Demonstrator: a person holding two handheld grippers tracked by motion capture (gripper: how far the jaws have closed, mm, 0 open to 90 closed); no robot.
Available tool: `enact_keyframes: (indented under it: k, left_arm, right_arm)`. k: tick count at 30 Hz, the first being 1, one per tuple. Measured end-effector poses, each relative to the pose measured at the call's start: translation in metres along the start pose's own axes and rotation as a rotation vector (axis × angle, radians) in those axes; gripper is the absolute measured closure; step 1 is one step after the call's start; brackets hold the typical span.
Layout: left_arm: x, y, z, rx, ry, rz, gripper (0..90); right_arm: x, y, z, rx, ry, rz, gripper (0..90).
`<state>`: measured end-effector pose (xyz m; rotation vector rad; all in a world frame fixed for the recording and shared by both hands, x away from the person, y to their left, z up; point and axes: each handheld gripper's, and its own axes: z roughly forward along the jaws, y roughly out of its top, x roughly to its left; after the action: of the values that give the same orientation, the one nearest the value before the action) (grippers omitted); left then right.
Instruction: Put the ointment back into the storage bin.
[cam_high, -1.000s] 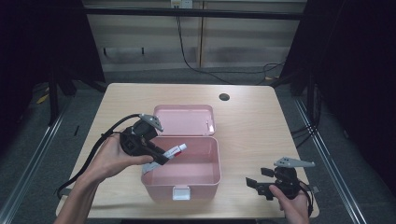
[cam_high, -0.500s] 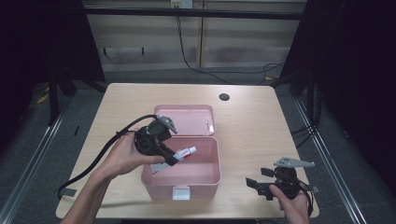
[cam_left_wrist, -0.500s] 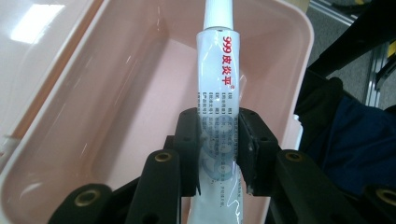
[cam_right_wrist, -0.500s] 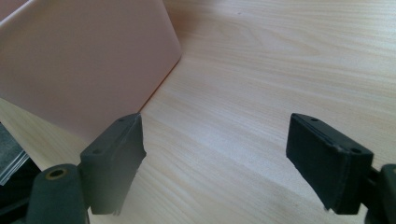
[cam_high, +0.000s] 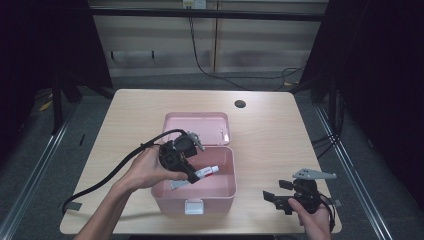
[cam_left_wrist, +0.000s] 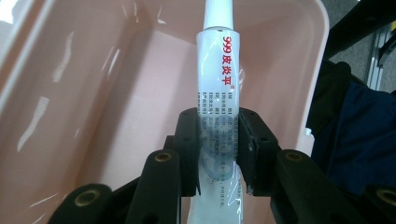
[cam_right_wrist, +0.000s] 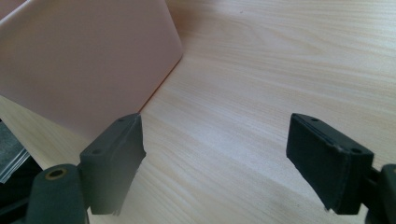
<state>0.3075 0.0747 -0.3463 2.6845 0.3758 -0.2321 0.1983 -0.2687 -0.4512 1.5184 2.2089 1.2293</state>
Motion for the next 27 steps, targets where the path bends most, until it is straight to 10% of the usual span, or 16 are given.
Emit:
enact_keyframes:
  k: [27]
  left_arm:
    - [0.005, 0.016, 0.045, 0.132, -0.046, 0.041, 71.1]
  right_arm:
    - [-0.001, 0.000, 0.001, 0.008, -0.002, 0.009, 19.0]
